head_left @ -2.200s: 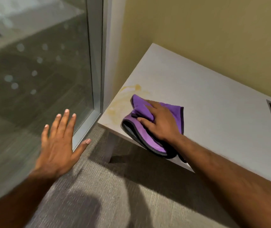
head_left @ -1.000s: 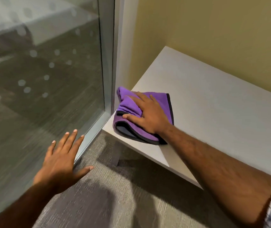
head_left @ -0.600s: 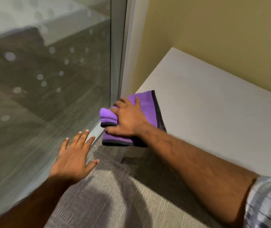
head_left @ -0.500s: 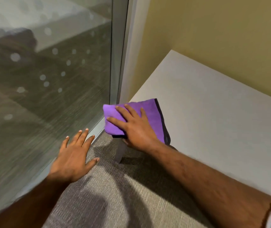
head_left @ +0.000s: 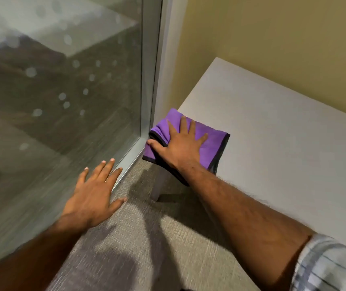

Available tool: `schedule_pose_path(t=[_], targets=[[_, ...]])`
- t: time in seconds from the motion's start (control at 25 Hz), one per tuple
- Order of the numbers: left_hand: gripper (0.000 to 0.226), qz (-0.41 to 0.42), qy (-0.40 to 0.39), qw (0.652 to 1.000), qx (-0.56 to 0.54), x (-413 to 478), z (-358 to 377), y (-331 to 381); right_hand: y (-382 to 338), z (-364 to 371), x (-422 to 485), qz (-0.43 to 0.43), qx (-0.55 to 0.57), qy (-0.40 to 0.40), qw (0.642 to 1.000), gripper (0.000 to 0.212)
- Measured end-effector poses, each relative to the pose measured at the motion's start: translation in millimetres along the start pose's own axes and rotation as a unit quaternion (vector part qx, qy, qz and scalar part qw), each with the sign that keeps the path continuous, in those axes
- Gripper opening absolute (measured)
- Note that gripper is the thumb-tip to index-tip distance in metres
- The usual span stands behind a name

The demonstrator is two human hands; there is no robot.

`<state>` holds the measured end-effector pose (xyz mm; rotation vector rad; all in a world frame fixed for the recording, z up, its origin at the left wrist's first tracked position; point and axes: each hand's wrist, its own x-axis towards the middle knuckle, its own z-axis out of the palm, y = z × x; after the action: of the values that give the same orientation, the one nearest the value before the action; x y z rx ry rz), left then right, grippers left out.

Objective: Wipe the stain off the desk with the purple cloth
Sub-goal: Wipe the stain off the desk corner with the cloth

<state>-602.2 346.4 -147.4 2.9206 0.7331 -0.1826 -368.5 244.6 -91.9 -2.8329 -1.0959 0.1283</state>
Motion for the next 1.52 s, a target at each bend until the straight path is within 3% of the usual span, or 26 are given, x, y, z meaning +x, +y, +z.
schedule_pose_path(t=[0.12,0.2,0.4,0.52,0.6,0.84,0.96,1.16,1.28,1.4,1.52], targets=[[0.088,0.010,-0.005,1.000,0.008,1,-10,-6,13,4,-23,-0.161,-0.080,-0.005,0.984,0.080],[0.086,0.020,0.001,1.000,0.014,5,-19,-9,37,6,-41,-0.196,-0.076,0.013,0.978,0.081],[0.087,0.033,0.013,0.999,0.022,8,-45,-20,80,6,-78,-0.010,-0.039,0.065,0.997,0.081],[0.097,0.040,0.016,0.999,0.020,11,-61,-25,38,8,-57,0.070,-0.042,0.052,0.995,0.083],[0.099,0.047,0.019,0.998,0.025,14,-66,-29,0,13,-36,0.068,-0.023,0.057,0.996,0.085],[0.098,0.056,-0.002,0.997,0.046,21,-63,-28,-27,23,-27,-0.105,-0.085,0.051,0.990,0.068],[0.098,0.064,0.000,0.997,0.044,21,-53,-24,0,29,-49,-0.175,-0.106,0.063,0.977,0.079],[0.092,0.082,0.005,0.996,0.043,26,-41,-12,72,29,-119,-0.087,-0.101,0.136,0.982,0.095],[0.088,0.092,0.014,0.995,0.035,22,-37,-9,125,19,-157,0.036,-0.096,0.114,0.988,0.105],[0.087,0.098,0.019,0.994,0.042,20,-36,-6,139,5,-147,0.143,-0.045,0.093,0.984,0.082],[0.087,0.095,0.038,0.994,0.035,27,-41,1,116,-7,-93,0.214,0.032,0.057,0.975,0.099]])
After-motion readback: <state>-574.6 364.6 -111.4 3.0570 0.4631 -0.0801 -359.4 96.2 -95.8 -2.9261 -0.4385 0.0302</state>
